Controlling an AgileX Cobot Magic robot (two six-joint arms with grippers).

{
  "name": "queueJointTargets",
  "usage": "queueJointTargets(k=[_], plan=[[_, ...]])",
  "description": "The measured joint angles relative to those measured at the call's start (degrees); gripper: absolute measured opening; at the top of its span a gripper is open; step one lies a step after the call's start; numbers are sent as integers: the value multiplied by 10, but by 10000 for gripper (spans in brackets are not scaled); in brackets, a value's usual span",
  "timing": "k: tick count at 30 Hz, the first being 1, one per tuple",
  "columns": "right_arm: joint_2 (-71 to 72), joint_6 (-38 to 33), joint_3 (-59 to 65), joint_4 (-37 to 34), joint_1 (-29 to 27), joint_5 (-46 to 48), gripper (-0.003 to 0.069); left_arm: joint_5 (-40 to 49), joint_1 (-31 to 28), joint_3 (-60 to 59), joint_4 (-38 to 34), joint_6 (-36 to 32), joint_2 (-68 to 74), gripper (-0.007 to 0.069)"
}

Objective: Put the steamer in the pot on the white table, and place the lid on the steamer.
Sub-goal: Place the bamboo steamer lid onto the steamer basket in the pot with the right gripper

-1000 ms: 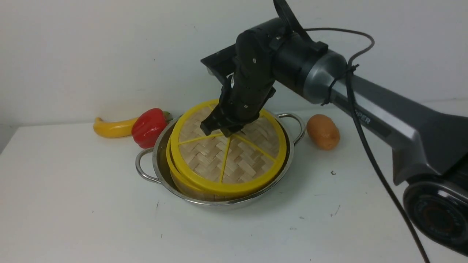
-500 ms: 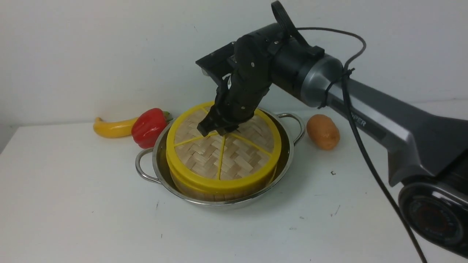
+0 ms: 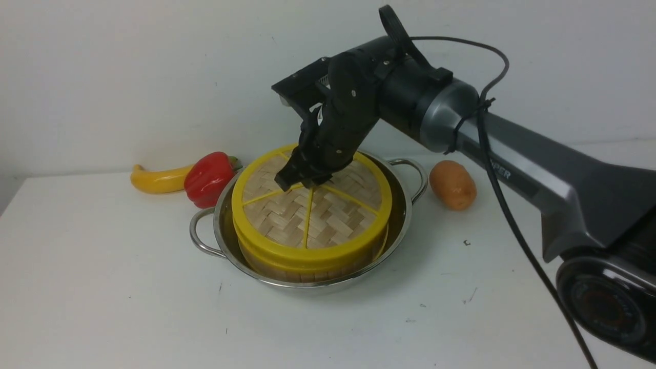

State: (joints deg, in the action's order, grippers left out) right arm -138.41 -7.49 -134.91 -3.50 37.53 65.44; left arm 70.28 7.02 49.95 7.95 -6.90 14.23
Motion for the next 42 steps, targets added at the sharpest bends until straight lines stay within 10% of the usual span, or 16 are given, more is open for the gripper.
queueJointTargets(k=[42], plan=[[-8, -55, -2, -47, -4, -13, 139, 1, 0, -11, 0, 5, 0, -1]])
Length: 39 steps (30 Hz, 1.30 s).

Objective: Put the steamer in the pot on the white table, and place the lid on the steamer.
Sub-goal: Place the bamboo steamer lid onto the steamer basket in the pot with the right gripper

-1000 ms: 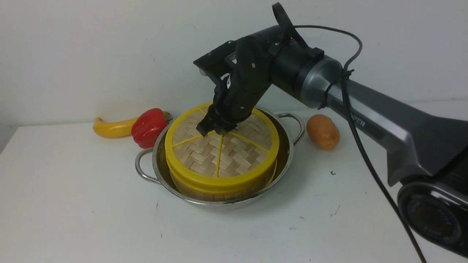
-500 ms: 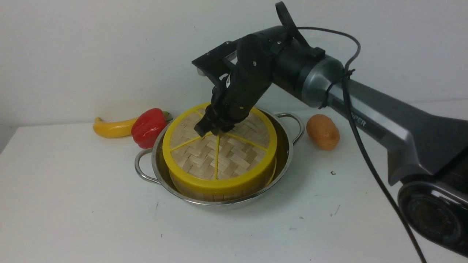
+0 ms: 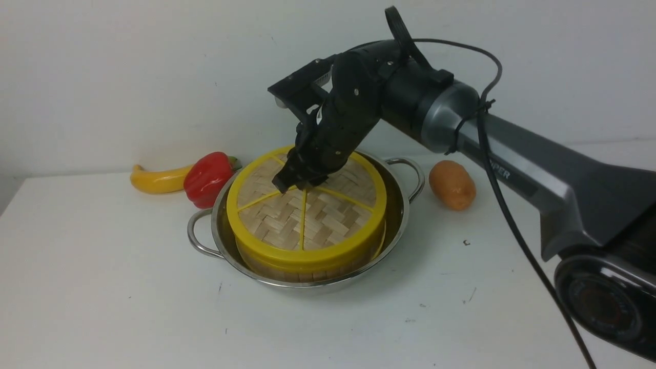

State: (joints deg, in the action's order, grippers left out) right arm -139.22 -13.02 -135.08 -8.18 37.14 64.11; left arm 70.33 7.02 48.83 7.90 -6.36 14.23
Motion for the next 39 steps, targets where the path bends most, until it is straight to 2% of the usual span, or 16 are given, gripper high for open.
queueJointTargets(k=[10, 13, 23, 26, 28, 31, 32, 33, 35, 38, 39], plan=[[-1, -1, -1, 8, 0, 1, 140, 0, 0, 0, 0, 0, 0, -1], [-2, 1, -2, 8, 0, 2, 167, 0, 0, 0, 0, 0, 0, -1], [33, 29, 3, 4, -7, 18, 480, -16, 0, 0, 0, 0, 0, -1], [98, 30, 3, 3, -20, 32, 531, -48, 0, 0, 0, 0, 0, -1], [151, 31, 3, 3, -32, 45, 538, -76, 0, 0, 0, 0, 0, -1], [245, 31, 27, 3, -53, 50, 511, -118, 0, 0, 0, 0, 0, 0], [309, 29, 60, 4, -71, 50, 444, -143, 0, 0, -2, 3, 0, 8], [343, 29, 83, 4, -80, 50, 414, -149, 0, 0, -6, 5, 0, 11], [436, 26, 167, 6, -105, 50, 247, -159, 0, 0, -14, 7, 0, 17], [549, 17, 300, 7, -123, 37, 69, -160, 0, 0, -17, 9, 0, 20], [593, 13, 359, 6, -125, 16, 34, -160, 0, 0, -17, 9, 0, 20]])
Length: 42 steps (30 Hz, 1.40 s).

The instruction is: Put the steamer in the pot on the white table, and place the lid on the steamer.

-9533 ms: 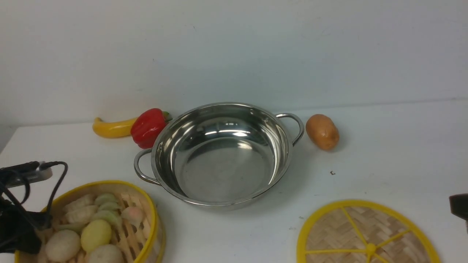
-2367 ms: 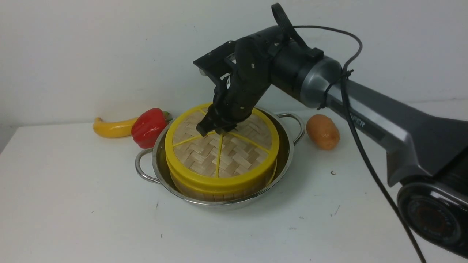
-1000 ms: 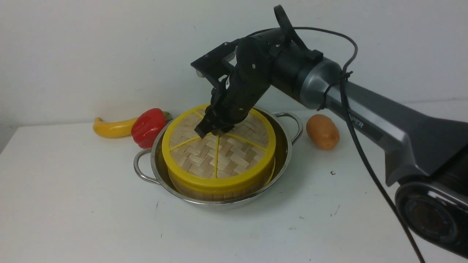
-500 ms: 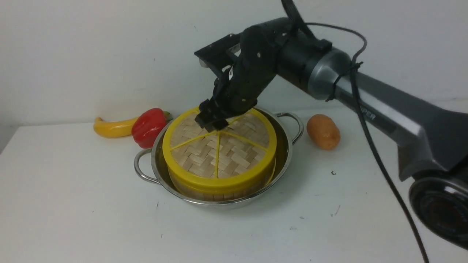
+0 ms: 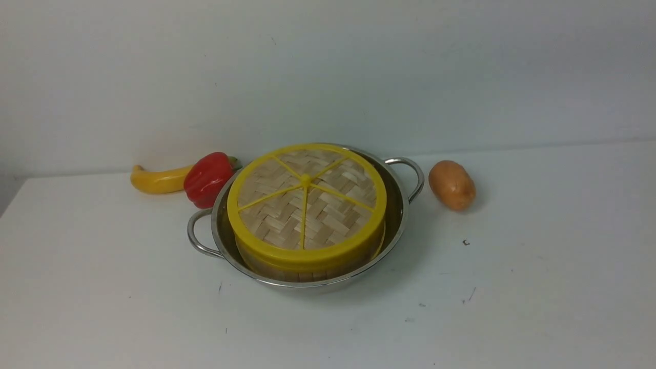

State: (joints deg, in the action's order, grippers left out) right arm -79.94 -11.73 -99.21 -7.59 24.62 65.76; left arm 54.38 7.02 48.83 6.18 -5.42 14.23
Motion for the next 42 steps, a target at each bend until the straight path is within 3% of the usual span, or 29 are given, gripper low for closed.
queueJointTargets(k=[3, 9, 15, 19, 24, 30, 36, 42], plan=[[116, -4, 163, -18, 0, -98, -4, 0, 0, 0, 0, 0, 0, 28], [315, -4, 416, -52, 0, -267, -4, 0, 0, 0, 0, 0, 0, 31], [436, -7, 536, -39, -1, -293, 0, 0, 0, 0, 0, 1, 0, 31], [494, 1, 591, 44, -1, -292, 7, 0, 0, 0, 0, 1, 0, 31], [540, 153, 671, 196, -6, -314, 20, 0, 0, 0, 0, 1, 0, 31], [664, 394, 811, 400, -82, -387, 39, 0, 0, 0, 0, 1, 0, 31], [760, 483, 912, 505, -151, -473, 54, 0, 0, 0, 1, 1, 0, 31], [797, 513, 991, 516, -219, -561, 74, 0, 0, 0, 1, 1, 0, 31]])
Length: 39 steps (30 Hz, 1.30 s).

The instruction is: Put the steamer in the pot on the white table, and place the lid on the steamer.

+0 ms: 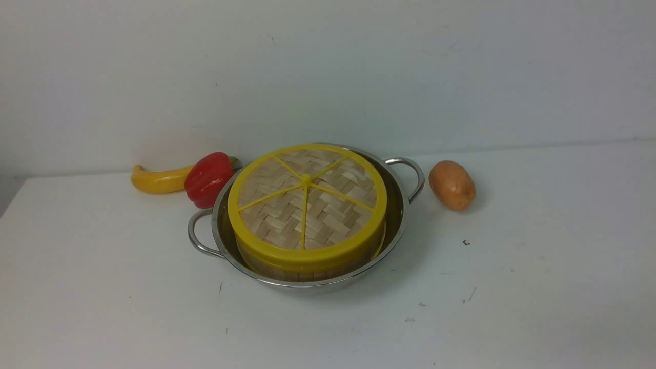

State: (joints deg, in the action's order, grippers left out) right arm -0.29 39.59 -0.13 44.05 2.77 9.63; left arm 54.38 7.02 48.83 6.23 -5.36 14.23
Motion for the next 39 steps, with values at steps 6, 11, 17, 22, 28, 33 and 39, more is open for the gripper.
queueJointTargets(k=[6, 11, 17, 22, 28, 33, 39], plan=[[2, 2, 6, -31, -37, -22, 91, -1, 0, 0, 0, 0, 0, 38], [2, 2, 6, -39, -39, -63, 104, -1, 0, 0, 0, 0, 0, 49], [2, -64, 6, -113, -39, -104, 119, -1, 0, 0, 0, 0, 0, 52], [1, -310, 6, -357, -39, -30, 133, -1, 0, 0, 0, 0, 0, 62], [-1, -450, 6, -512, -39, -8, 150, -1, 0, 0, 0, 0, 0, 71], [-1, -459, 6, -557, -39, -4, 163, -1, 0, 0, 0, 0, 0, 79], [-1, -459, 6, -562, -39, -3, 178, -1, 0, 0, 0, 0, 0, 83]])
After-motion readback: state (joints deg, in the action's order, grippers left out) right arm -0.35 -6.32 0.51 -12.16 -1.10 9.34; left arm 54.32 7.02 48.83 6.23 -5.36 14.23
